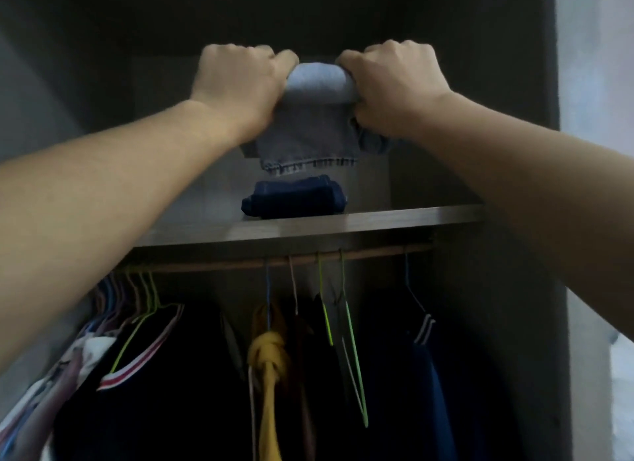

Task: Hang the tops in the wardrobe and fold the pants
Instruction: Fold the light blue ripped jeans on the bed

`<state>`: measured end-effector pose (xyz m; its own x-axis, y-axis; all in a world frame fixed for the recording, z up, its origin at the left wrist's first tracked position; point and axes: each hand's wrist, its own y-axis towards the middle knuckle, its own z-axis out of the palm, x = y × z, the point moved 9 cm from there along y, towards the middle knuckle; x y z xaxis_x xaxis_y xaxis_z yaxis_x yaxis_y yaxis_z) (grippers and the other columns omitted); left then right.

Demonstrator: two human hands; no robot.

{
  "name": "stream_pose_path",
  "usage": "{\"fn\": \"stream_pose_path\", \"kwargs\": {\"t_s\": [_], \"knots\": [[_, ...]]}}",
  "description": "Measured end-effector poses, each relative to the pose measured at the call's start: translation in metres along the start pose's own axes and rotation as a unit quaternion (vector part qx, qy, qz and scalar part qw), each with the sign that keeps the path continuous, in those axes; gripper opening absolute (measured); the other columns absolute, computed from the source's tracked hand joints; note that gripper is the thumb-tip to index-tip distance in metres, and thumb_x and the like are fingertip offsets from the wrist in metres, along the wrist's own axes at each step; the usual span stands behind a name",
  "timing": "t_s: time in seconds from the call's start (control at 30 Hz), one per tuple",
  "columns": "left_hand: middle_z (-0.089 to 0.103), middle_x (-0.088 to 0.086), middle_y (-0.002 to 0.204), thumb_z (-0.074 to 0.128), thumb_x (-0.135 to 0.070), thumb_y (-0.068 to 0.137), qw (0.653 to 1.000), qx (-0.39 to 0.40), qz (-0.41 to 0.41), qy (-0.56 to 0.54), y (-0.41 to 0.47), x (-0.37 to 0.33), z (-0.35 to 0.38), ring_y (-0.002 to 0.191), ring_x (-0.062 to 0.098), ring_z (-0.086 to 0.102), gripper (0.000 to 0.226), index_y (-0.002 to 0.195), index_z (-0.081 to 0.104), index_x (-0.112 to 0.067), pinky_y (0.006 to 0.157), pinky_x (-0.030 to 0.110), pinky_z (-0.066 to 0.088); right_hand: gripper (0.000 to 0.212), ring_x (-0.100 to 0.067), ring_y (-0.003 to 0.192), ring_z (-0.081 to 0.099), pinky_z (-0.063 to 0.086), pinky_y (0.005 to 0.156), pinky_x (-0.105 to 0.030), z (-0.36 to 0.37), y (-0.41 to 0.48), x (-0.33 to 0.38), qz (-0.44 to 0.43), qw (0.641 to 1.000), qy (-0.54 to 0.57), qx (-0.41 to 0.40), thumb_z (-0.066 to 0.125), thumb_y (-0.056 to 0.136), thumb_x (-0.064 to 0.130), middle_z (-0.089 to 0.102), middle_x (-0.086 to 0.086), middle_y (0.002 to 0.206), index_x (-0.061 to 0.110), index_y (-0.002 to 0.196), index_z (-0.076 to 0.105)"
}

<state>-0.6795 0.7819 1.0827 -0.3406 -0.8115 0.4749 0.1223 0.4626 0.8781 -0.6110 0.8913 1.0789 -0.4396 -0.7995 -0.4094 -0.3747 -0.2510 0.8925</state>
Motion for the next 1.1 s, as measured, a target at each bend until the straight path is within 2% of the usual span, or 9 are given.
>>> {"fn": "stream_pose_path", "kwargs": {"t_s": [0.13,0.43,0.53,0.67,0.77,0.83,0.9,1.0,1.1], "knots": [[0.065,0.016,0.107,0.064,-0.025,0.085,0.999,0.026,0.005,0.034,0.005,0.009,0.057,0.09,0.043,0.063,0.041,0.124,0.053,-0.015,0.062,0.039,0.034,0.04,-0.04,0.095,0.062,0.035,0.067,-0.038,0.061,0.023,0.012,-0.013,1.0,0.025,0.01,0.058,0.082,0.027,0.065,-0.014,0.107,0.019,0.121,0.055],[0.064,0.017,0.104,0.062,-0.017,0.085,0.996,0.049,0.022,0.066,0.023,0.034,0.195,0.082,0.043,0.066,0.036,0.118,0.049,-0.011,0.057,0.036,0.034,0.034,-0.038,0.089,0.063,0.037,0.065,-0.04,0.182,0.086,0.034,-0.035,0.999,-0.006,0.014,0.06,0.084,0.028,0.064,-0.014,0.103,0.017,0.116,0.053],[0.061,0.019,0.11,0.059,-0.013,0.088,0.996,0.058,0.019,0.065,0.042,0.04,0.238,0.088,0.043,0.065,0.042,0.127,0.042,-0.009,0.059,0.04,0.037,0.036,-0.039,0.087,0.063,0.038,0.063,-0.04,0.218,0.114,0.034,-0.035,0.998,-0.041,0.02,0.061,0.086,0.028,0.064,-0.015,0.105,0.016,0.118,0.052],[0.051,0.025,0.126,0.059,-0.016,0.091,0.995,0.093,0.005,0.044,0.055,0.037,0.284,0.102,0.045,0.059,0.066,0.146,0.024,-0.005,0.063,0.042,0.037,0.037,-0.041,0.081,0.066,0.041,0.055,-0.039,0.257,0.129,0.034,-0.047,0.994,-0.103,0.006,0.054,0.094,0.02,0.057,-0.019,0.115,0.011,0.129,0.047],[0.055,0.018,0.125,0.064,-0.032,0.086,0.98,0.186,0.062,0.037,0.033,0.013,0.332,0.099,0.038,0.061,0.074,0.143,0.024,-0.01,0.067,0.039,0.041,0.044,-0.039,0.091,0.066,0.039,0.06,-0.038,0.309,0.11,0.049,-0.087,0.982,-0.108,0.128,0.056,0.093,0.03,0.054,-0.015,0.123,0.013,0.131,0.043],[0.06,0.011,0.112,0.058,-0.039,0.088,0.948,0.294,0.121,-0.01,0.005,-0.01,0.364,0.087,0.029,0.059,0.056,0.134,0.034,-0.017,0.064,0.034,0.039,0.053,-0.032,0.099,0.063,0.04,0.069,-0.036,0.345,0.087,0.064,-0.125,0.949,-0.083,0.276,0.061,0.09,0.042,0.056,-0.009,0.126,0.019,0.134,0.044],[0.055,0.005,0.095,0.053,-0.038,0.092,0.918,0.369,0.129,-0.069,-0.015,-0.02,0.382,0.076,0.022,0.05,0.042,0.128,0.04,-0.022,0.062,0.031,0.035,0.052,-0.026,0.098,0.058,0.04,0.074,-0.034,0.36,0.076,0.071,-0.143,0.923,-0.05,0.354,0.061,0.09,0.044,0.058,-0.005,0.123,0.022,0.134,0.047],[0.048,0.0,0.085,0.055,-0.038,0.091,0.926,0.348,0.112,-0.094,-0.015,-0.015,0.378,0.067,0.019,0.045,0.04,0.125,0.04,-0.024,0.055,0.031,0.032,0.051,-0.019,0.088,0.049,0.041,0.073,-0.036,0.351,0.087,0.069,-0.137,0.931,-0.008,0.338,0.066,0.084,0.041,0.054,0.0,0.107,0.024,0.129,0.049],[0.047,-0.002,0.082,0.057,-0.035,0.09,0.929,0.345,0.098,-0.086,-0.013,-0.012,0.37,0.064,0.016,0.044,0.04,0.124,0.041,-0.024,0.054,0.03,0.033,0.052,-0.02,0.087,0.05,0.042,0.071,-0.037,0.346,0.089,0.069,-0.141,0.938,-0.015,0.316,0.067,0.084,0.038,0.057,-0.003,0.112,0.023,0.129,0.048]]}}
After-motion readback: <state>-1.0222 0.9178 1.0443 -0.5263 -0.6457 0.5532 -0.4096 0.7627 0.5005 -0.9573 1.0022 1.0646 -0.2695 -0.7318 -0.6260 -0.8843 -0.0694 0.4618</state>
